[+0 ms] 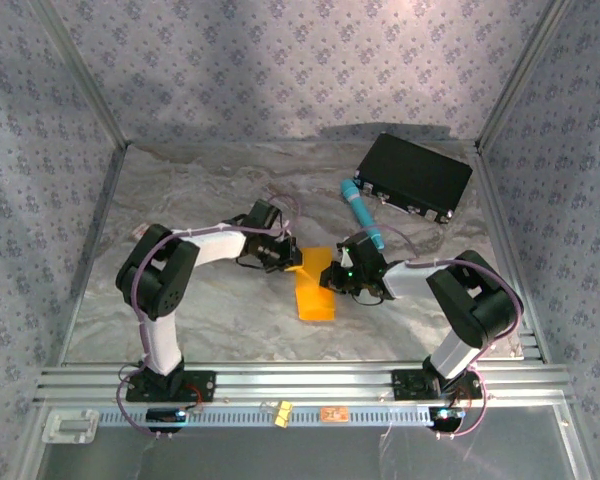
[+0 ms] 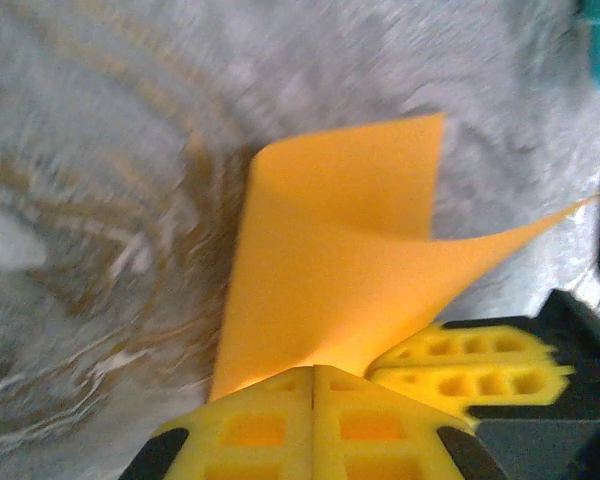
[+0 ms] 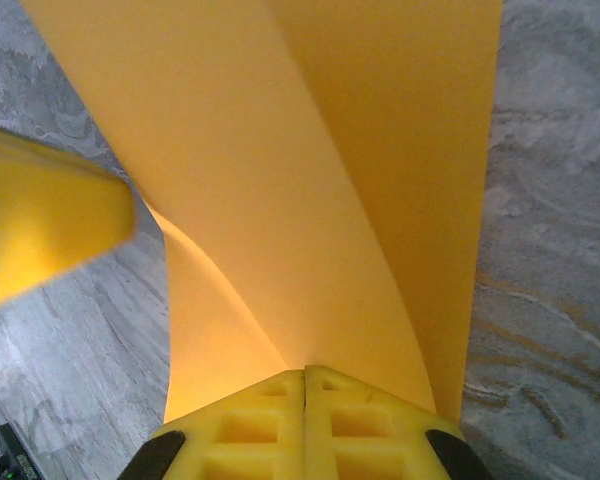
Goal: Fold a paper plane with a square sheet of paper (pick it up from the middle)
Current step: First fold the square sheet of paper in half at the center of the table.
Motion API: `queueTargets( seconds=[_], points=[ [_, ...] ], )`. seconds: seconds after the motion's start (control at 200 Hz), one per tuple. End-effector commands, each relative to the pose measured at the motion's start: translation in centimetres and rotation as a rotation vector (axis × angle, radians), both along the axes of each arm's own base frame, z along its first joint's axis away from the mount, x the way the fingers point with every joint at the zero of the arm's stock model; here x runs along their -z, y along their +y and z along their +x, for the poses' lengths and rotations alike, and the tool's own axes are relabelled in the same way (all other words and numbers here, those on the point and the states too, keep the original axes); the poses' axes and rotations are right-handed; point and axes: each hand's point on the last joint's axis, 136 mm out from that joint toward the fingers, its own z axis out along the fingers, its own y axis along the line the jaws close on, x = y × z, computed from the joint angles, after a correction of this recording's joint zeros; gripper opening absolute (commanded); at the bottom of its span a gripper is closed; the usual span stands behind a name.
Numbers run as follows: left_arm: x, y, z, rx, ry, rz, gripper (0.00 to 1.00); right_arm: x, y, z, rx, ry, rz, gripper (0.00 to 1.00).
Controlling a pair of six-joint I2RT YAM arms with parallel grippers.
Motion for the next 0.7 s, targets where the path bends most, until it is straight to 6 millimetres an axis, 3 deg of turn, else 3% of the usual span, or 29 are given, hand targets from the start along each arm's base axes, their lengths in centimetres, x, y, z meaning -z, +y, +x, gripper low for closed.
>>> queueTargets(
  seconds=[0.0, 0.345, 0.7],
  points=[
    [0.8, -0.1, 0.1, 0.039, 0.028, 0.007, 0.07, 4.0, -3.0, -2.6, 0.015, 0.123, -0.163, 0.0],
    [5.1, 1.5, -0.3, -0.012, 0.064, 0.083, 0.06, 4.0, -3.2, -2.6, 0.024, 0.121, -0.164, 0.0],
    [2.2, 0.3, 1.5, 0.025, 0.001, 0.044, 0.07, 4.1, -3.2, -2.9, 0.022, 0.126, -0.163, 0.0]
  ],
)
